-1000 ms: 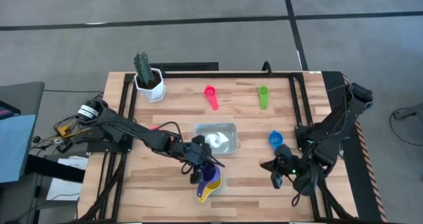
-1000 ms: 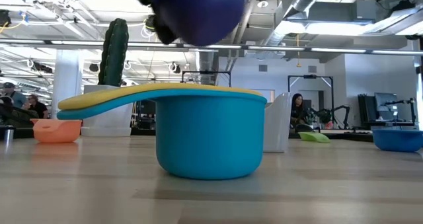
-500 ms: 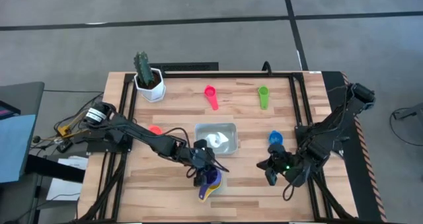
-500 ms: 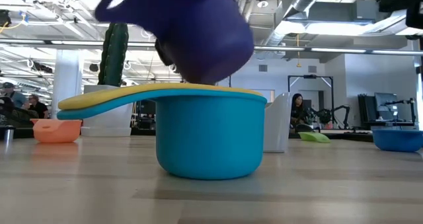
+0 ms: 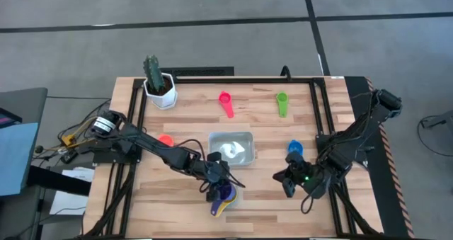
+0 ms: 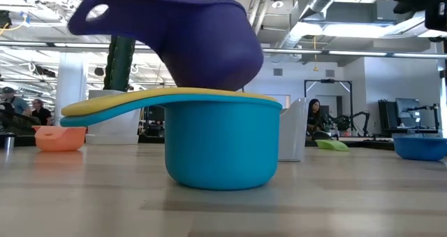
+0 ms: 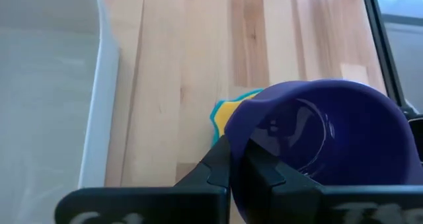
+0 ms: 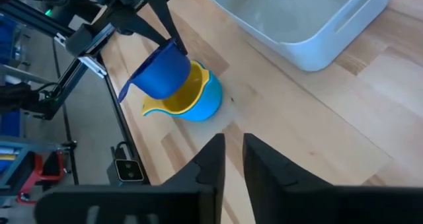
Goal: Nest measuring cups in basket
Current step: Stack the the dark blue measuring cup on top of the yellow measuring cup, then stack the blue measuring cup on top of the dark blue measuring cup
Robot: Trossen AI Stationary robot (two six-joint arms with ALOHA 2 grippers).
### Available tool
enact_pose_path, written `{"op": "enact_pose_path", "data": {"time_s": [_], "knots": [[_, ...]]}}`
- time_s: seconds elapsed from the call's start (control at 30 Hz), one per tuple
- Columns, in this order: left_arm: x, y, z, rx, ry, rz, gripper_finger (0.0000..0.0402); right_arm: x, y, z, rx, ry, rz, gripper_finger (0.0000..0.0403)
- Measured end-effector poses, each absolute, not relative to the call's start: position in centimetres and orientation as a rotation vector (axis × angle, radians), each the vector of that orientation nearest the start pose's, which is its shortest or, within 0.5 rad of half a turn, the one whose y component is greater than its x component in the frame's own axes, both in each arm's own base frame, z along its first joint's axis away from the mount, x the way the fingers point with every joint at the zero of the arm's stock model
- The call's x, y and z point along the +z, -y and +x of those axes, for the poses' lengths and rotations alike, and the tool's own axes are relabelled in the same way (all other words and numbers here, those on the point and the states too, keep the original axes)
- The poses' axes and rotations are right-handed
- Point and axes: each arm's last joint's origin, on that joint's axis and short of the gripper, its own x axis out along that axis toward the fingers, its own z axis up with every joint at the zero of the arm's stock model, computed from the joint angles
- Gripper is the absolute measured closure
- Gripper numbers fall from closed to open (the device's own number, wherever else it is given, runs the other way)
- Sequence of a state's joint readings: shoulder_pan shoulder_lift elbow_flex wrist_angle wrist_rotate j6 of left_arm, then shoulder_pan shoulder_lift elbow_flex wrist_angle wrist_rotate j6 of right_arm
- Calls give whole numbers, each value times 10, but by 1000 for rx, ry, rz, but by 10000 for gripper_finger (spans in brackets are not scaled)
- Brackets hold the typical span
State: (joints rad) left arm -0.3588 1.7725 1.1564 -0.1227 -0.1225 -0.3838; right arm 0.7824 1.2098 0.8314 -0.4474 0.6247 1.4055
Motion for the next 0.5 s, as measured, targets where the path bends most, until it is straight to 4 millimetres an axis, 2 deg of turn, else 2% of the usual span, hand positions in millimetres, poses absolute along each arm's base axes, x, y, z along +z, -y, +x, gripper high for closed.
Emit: {"op": "enact_pose_path", "data": {"time_s": [0.33, 0.5], "knots": [[205, 130, 356, -81, -753, -235, 302, 249, -154, 183, -312, -581, 826, 265], [216, 127, 352, -41, -732, -317, 279, 248, -151, 184, -347, -581, 863, 248]]}}
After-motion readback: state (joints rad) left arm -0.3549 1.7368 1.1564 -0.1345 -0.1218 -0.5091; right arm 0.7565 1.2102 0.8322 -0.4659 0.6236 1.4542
